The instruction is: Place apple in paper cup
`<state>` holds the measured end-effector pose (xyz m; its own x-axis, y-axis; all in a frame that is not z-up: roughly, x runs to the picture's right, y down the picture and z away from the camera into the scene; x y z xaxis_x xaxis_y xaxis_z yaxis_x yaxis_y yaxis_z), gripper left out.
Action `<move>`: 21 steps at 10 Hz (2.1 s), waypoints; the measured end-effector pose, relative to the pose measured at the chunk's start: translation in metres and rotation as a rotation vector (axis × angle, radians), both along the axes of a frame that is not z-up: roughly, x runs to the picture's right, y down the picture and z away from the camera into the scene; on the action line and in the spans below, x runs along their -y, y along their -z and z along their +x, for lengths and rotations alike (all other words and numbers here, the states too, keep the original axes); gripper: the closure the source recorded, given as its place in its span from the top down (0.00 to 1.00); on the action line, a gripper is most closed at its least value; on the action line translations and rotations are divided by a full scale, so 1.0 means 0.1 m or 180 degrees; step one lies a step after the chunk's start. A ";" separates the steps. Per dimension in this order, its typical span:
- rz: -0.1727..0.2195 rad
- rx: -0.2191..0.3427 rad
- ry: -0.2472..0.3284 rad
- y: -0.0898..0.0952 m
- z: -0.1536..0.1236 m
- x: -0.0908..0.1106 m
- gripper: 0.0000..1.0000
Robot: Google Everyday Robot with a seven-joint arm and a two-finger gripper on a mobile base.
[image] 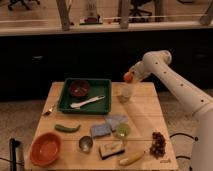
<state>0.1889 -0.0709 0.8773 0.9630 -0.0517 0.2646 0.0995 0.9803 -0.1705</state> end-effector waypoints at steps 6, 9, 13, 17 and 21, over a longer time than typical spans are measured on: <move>0.0035 0.0012 -0.0002 0.04 0.04 -0.01 0.80; 0.0055 0.0030 0.0019 0.07 0.03 -0.01 0.80; 0.0086 0.0039 0.0014 0.09 0.01 0.00 0.80; 0.0128 0.0022 -0.0003 0.11 -0.02 0.03 0.80; 0.0146 0.0009 -0.0001 0.12 -0.03 0.04 0.80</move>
<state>0.1861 -0.0744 0.8649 0.9623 -0.0636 0.2646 0.0997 0.9871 -0.1251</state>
